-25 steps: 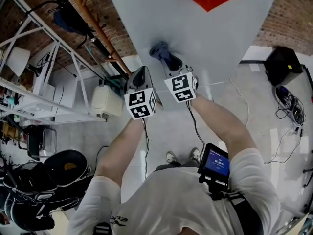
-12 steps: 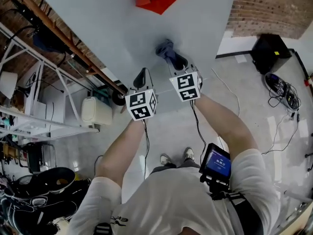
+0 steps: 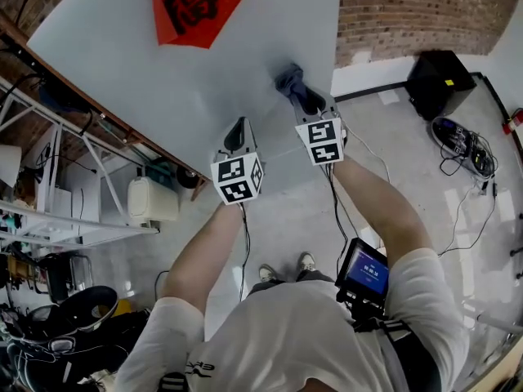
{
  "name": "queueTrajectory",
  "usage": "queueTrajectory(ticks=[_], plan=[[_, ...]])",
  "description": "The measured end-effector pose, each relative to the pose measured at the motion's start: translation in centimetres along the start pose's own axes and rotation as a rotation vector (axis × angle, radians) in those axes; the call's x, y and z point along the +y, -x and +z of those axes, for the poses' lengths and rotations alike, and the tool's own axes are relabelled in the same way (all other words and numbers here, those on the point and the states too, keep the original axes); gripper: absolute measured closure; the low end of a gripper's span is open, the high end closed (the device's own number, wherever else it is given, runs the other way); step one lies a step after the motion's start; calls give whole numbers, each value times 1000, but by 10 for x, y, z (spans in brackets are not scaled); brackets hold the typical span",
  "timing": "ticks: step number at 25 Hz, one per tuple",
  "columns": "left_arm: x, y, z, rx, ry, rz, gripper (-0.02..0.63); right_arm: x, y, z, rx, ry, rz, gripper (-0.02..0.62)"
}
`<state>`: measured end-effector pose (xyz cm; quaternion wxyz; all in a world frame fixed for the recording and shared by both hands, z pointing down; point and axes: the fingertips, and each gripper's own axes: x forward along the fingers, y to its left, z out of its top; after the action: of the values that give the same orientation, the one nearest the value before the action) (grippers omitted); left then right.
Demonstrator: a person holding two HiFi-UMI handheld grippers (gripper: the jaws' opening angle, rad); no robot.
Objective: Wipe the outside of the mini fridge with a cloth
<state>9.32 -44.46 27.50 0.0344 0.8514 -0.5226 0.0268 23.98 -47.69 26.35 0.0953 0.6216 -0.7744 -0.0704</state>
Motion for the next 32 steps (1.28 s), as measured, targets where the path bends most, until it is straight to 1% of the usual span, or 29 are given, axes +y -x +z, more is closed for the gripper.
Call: queueTrajectory(ticks=[5, 10, 14, 19, 24, 29, 32], plan=[[-23, -21, -1, 5, -10, -16, 601, -36, 1, -12, 6, -14, -23, 509], [-37, -33, -2, 10, -18, -26, 601, -66, 2, -28, 20, -59, -56, 509], [-40, -32, -4, 16, -20, -21, 601, -69, 4, -29, 17, -61, -52, 509], [-33, -21, -4, 14, -23, -10, 601, -67, 5, -30, 30, -63, -59, 509], [-18, -3, -6, 8, -17, 13, 601, -56, 15, -26, 16, -89, -59, 509], [-3, 17, -20, 12, 7, 19, 601, -12, 27, -23, 11, -74, -12, 509], [7, 34, -33, 16, 14, 24, 601, 19, 35, -30, 23, -71, 17, 509]])
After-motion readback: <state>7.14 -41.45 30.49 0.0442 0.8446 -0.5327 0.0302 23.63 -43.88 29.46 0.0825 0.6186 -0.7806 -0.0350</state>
